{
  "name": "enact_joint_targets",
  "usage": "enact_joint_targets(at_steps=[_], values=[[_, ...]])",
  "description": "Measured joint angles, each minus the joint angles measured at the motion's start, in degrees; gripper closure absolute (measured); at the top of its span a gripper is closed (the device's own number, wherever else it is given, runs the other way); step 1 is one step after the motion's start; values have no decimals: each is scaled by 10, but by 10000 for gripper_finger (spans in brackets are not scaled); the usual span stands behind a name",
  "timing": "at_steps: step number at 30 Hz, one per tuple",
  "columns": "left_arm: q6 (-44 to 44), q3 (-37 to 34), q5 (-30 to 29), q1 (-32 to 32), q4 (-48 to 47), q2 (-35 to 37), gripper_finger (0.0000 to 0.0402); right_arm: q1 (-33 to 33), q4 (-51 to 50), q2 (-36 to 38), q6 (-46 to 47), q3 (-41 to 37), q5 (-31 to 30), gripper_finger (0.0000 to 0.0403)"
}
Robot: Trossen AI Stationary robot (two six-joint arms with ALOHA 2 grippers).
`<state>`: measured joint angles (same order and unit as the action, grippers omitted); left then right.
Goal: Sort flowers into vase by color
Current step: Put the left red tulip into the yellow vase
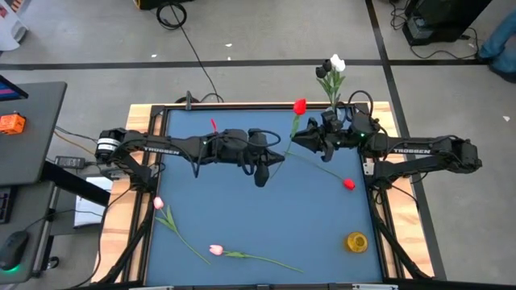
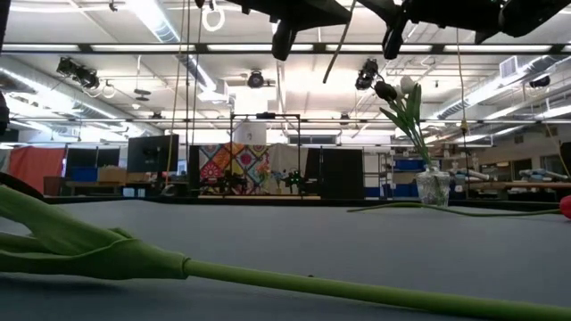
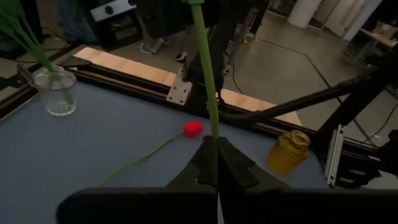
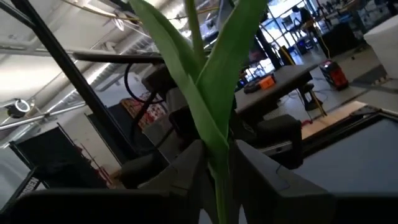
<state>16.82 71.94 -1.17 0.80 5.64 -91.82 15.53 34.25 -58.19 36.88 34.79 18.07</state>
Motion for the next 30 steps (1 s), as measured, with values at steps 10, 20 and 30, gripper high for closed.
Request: enact_joint_targets(at_steps=[10,20,30], values=[[7,0,27,4,-7,-1,401,0,10,-15,0,0,16,349],[46,0,32,25,-13,-1,395,0,1,-13,-6,0,6,396],[51,-1,9,56,6,16,253,-15,-231,90,-53,0,-88,401]])
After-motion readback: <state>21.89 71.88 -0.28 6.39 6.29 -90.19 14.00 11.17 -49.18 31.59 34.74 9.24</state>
